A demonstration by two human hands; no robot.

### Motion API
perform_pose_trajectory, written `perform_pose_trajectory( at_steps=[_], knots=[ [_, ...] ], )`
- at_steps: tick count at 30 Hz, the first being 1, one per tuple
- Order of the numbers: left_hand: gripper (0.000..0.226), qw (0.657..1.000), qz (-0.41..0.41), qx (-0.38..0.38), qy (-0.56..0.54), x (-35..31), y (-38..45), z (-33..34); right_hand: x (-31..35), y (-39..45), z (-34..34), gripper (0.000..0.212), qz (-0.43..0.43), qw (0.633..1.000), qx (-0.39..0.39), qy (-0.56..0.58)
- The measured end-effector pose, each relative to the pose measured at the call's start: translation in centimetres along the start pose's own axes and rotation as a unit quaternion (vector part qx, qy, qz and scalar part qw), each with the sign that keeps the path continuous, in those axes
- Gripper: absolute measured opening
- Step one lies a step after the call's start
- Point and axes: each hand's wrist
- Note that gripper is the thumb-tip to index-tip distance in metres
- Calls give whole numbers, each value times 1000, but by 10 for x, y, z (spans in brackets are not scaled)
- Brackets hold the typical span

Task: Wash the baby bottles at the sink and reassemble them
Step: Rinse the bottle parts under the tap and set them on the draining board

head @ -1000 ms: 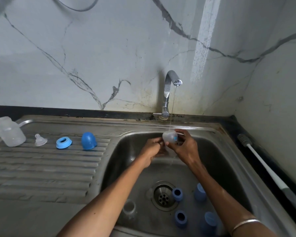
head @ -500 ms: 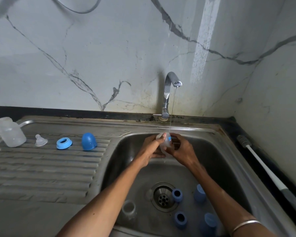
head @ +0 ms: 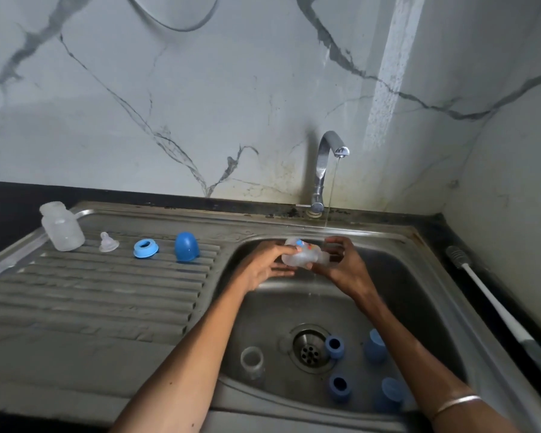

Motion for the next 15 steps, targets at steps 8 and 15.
perform_pose_trajectory(
  at_steps=[8,15],
  knots=[
    [55,916,81,-101,380,3,-17,-11,15,-8,-1,74,-43,996,68,-26],
    [59,888,97,-134,428,10,-27,-4,28,-14,10,76,-93,992,74,-40]
  ],
)
Point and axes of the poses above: each hand's wrist, its own y-axis towards the middle knuckle, its own z-axis out of the palm, x = y × z, and after that the axes turned 12 degrees about -z, right-handed
